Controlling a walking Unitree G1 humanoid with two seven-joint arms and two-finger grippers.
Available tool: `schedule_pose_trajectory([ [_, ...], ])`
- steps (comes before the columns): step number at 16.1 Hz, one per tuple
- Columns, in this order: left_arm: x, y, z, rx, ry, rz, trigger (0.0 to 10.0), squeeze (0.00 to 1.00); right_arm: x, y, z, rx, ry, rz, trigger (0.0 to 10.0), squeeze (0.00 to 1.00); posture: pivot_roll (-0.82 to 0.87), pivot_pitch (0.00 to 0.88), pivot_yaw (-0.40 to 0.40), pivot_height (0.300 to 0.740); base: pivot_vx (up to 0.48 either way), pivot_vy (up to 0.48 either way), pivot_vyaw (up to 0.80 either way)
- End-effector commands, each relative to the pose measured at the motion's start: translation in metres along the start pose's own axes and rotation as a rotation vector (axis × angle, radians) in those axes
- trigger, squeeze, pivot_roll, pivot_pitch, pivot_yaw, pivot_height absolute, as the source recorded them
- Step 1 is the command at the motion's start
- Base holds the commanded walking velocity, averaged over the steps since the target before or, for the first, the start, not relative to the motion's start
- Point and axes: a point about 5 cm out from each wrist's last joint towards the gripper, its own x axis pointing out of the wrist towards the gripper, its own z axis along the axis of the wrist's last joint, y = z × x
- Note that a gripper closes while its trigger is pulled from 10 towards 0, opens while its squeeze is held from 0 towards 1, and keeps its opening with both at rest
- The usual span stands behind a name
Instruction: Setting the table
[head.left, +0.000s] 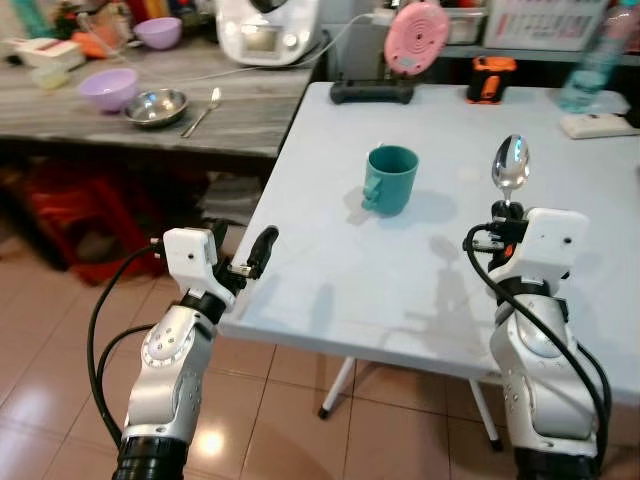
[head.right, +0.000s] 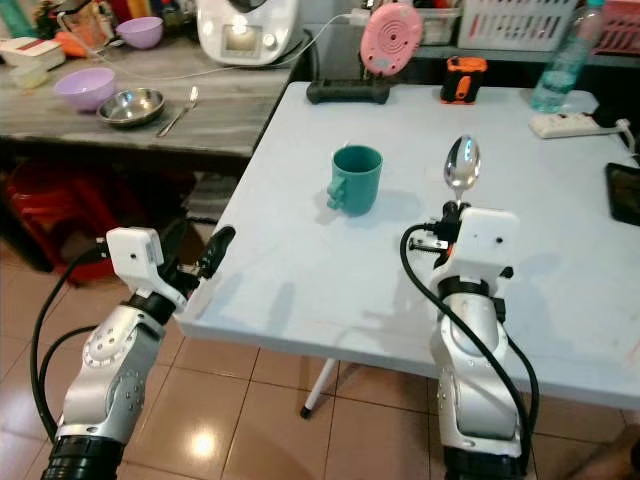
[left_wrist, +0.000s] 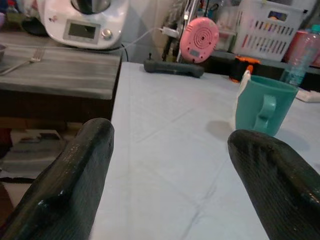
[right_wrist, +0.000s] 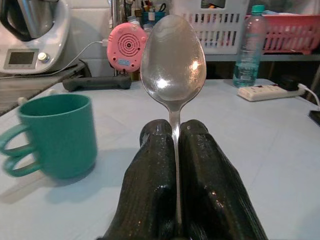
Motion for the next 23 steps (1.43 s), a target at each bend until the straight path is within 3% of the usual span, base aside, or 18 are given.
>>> schedule_pose_trajectory([
  [1,0.000,0.004,0.002,0.012,-0.005,0.010,10.0,0.00,0.001,0.002,0.001,0.003,-0.008,0.012,10.0,0.00,-0.10,0.083,0.072,0.740,0.000,0.420,-0.60],
  [7,0.001,0.005,0.002,0.015,-0.006,0.018,10.0,0.00,-0.001,0.002,-0.001,0.010,-0.009,0.012,10.0,0.00,-0.10,0.085,0.075,0.740,0.000,0.433,-0.56],
  [14,0.003,0.010,0.002,0.017,-0.010,0.074,10.0,0.00,-0.002,0.005,0.001,0.009,-0.017,0.045,10.0,0.00,-0.11,0.094,0.076,0.740,0.000,0.438,0.00],
  [23,0.003,0.014,-0.001,0.037,0.001,0.118,10.0,0.00,-0.003,0.003,-0.001,0.010,-0.011,0.046,10.0,0.00,-0.11,0.097,0.073,0.740,0.000,0.440,0.53],
])
